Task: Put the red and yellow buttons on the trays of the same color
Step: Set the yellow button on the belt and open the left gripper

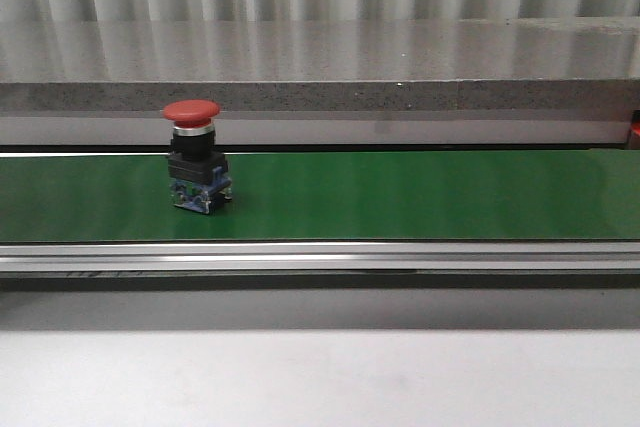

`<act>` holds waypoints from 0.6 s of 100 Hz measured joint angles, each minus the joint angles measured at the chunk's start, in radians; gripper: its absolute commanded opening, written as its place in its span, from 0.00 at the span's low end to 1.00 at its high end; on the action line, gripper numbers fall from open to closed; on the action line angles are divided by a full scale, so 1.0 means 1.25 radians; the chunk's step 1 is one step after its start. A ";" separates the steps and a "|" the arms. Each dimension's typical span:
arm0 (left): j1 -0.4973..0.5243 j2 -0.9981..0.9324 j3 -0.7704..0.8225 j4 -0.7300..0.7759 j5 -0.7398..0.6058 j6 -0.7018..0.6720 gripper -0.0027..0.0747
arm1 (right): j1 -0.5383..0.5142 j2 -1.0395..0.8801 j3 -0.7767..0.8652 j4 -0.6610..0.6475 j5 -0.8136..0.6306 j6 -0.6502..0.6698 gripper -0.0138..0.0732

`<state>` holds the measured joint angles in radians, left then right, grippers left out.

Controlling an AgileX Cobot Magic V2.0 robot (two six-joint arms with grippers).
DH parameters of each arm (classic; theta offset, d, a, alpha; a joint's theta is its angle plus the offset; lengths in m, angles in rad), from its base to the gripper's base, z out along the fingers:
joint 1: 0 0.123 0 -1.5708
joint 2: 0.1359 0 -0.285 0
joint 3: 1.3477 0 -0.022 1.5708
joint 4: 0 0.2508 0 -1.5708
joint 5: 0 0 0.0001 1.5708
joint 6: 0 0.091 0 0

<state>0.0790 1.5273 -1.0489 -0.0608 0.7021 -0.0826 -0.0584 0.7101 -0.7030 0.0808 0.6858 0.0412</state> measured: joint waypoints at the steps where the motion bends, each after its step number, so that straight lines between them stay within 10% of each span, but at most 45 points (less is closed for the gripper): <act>1: 0.000 0.000 0.000 -0.002 0.000 0.000 0.33 | 0.000 0.000 0.000 0.000 0.000 0.000 0.08; 22: -0.002 0.001 -0.008 -0.012 0.022 0.013 0.89 | 0.000 0.000 0.000 0.000 0.000 0.000 0.08; 60: -0.071 -0.074 -0.054 -0.006 0.057 0.045 0.90 | 0.000 0.000 0.000 0.000 0.000 0.000 0.08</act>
<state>-0.0101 1.4345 -1.1167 -0.0689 0.7734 -0.0268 -0.0584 0.7101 -0.7030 0.0808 0.6858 0.0412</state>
